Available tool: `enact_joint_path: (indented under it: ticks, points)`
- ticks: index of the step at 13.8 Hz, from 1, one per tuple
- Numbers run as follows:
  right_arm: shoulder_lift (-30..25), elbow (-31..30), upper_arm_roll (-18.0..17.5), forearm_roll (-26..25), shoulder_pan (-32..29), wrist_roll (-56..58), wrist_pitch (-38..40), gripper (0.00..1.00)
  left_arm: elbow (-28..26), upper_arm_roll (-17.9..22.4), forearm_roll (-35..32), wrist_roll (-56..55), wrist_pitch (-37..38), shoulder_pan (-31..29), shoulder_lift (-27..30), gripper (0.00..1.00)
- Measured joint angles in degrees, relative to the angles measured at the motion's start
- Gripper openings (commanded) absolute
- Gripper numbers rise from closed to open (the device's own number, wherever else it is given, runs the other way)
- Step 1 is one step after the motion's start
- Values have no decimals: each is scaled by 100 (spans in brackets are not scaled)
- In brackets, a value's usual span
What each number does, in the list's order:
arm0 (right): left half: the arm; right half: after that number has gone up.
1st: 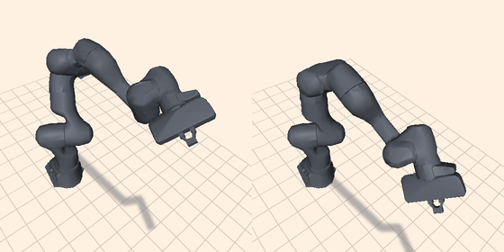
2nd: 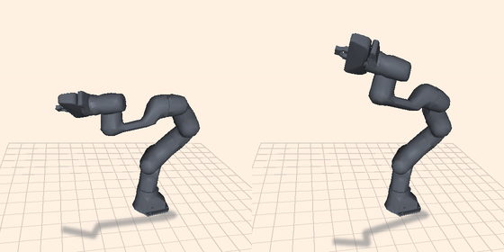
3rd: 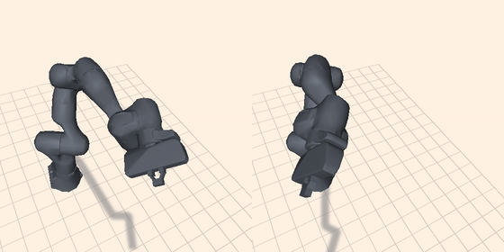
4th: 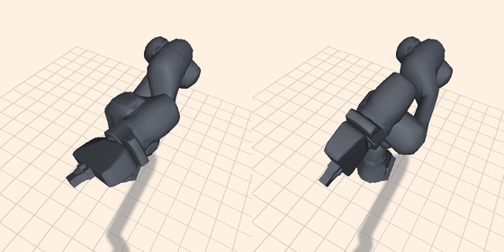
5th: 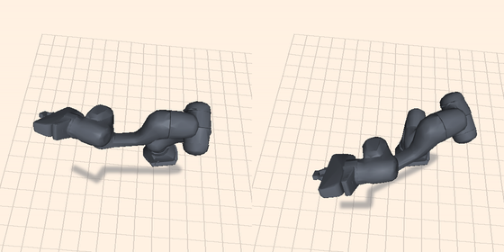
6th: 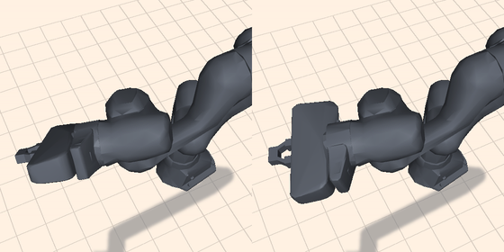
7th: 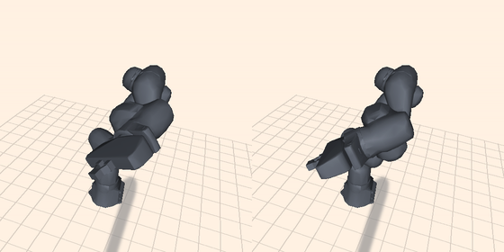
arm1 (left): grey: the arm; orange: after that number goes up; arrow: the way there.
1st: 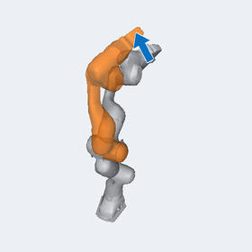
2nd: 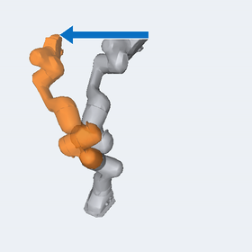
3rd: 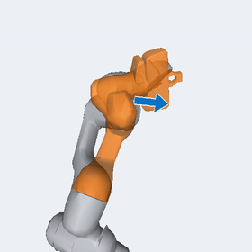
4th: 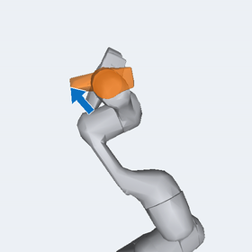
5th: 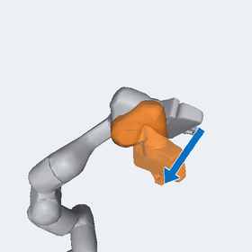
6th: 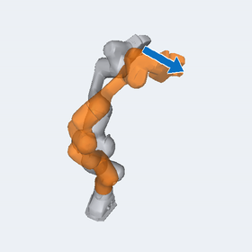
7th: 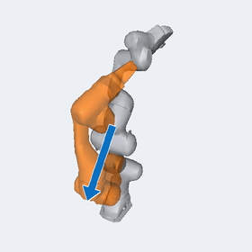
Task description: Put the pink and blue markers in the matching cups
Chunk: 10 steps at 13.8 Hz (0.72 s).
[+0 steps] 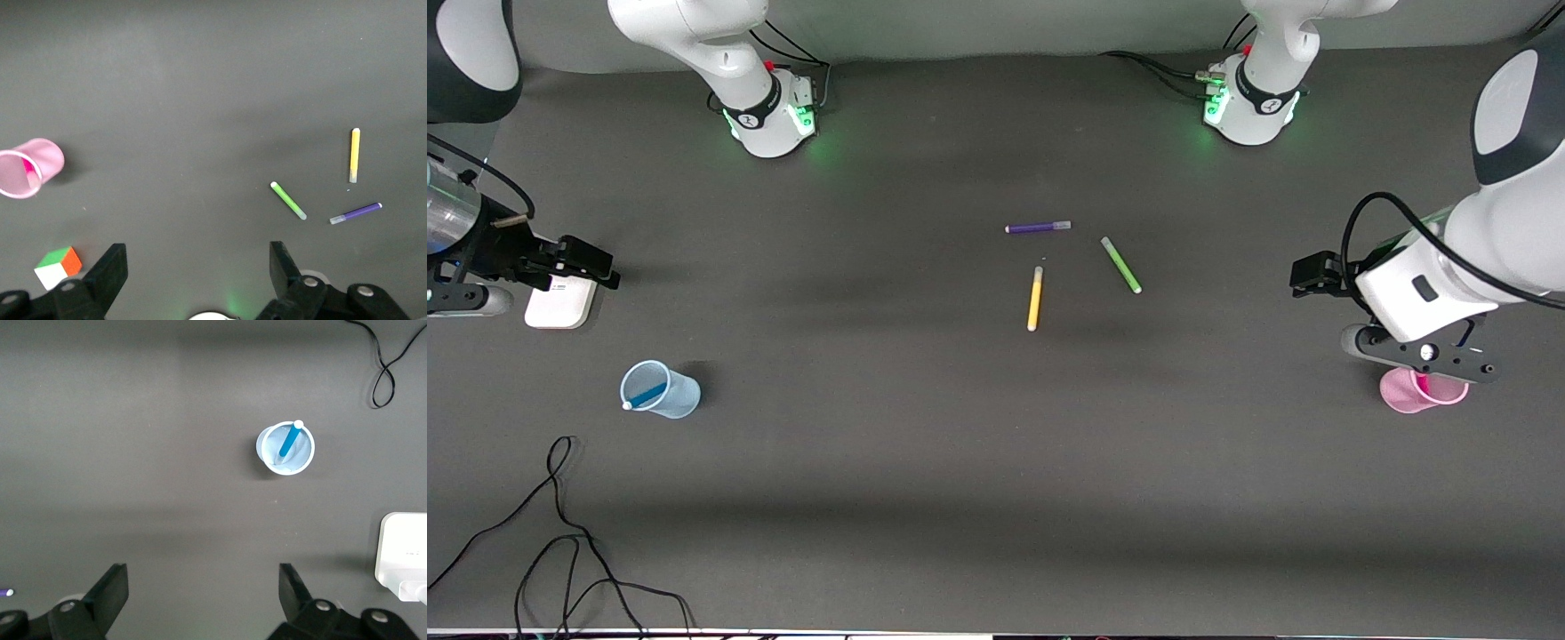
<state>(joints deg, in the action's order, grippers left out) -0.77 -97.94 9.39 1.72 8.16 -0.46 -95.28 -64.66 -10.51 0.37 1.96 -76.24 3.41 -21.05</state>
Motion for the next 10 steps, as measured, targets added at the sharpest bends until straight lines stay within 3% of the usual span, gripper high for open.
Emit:
enact_joint_path:
  ticks: [5, 10]
  points:
    - [0, 148, -1, 158, 1, 2, 178, 100, -1414, 706, 3, 190, -775, 570, 988, 95]
    - [9, 222, -2, 281, 3, 2, 179, 100, -2703, 790, 3, 749, -1435, 654, 1935, 99]
